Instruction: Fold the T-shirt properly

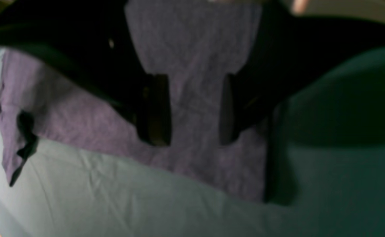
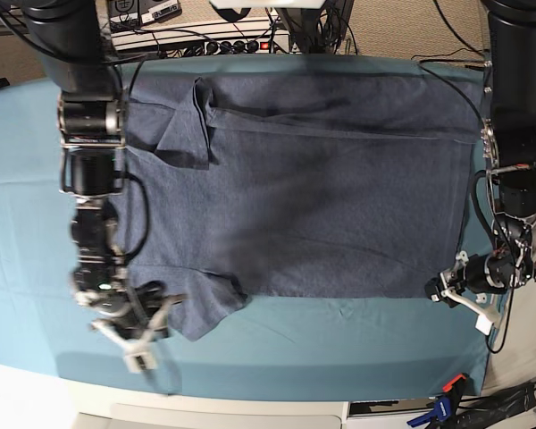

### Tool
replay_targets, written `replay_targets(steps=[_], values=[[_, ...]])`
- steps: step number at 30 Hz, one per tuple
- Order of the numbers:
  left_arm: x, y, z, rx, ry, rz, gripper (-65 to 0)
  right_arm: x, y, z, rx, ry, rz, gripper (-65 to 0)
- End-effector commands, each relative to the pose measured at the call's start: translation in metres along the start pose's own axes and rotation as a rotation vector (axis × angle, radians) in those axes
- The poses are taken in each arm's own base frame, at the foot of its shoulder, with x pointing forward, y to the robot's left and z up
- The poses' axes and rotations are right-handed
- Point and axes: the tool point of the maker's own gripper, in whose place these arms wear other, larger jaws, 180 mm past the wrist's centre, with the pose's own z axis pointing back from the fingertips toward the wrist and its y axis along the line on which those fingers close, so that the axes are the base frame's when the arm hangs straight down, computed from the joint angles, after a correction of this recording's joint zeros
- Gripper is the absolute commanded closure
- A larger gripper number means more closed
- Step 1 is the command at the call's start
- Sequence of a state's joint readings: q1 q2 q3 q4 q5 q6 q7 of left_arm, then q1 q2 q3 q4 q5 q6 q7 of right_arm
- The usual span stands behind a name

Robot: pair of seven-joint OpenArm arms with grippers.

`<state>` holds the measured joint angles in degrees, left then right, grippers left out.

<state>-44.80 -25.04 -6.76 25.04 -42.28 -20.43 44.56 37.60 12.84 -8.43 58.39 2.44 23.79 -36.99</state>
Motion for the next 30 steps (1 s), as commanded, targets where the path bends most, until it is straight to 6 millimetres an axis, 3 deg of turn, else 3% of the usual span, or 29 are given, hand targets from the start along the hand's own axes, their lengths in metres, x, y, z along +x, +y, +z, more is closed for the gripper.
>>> replay_targets(steps=[1, 4, 13, 20, 30], values=[[0.033, -0.008, 0.012, -0.013, -0.075, -0.029, -26.3, 0.031, -0.005, 0.004, -0.019, -0.065, 0.039, -18.5], [0.031, 0.004, 0.016, 0.033, -0.057, -0.060, -26.3, 0.032, 0.014, -0.002, -0.008, -0.050, 0.105, -18.5], [0.030, 0.048, 0.038, 0.132, -0.064, -0.067, -26.3, 0.033, 0.014, -0.003, -0.026, -0.048, 0.104, -18.5], [0.027, 0.046, 0.034, 0.123, -0.064, -0.062, -26.3, 0.033, 0.014, -0.003, -0.026, -0.047, 0.104, -18.5], [-0.007, 0.035, 0.009, 0.075, -0.042, -0.023, -26.2, 0.033, 0.014, -0.003, -0.026, -0.046, 0.104, -18.5]])
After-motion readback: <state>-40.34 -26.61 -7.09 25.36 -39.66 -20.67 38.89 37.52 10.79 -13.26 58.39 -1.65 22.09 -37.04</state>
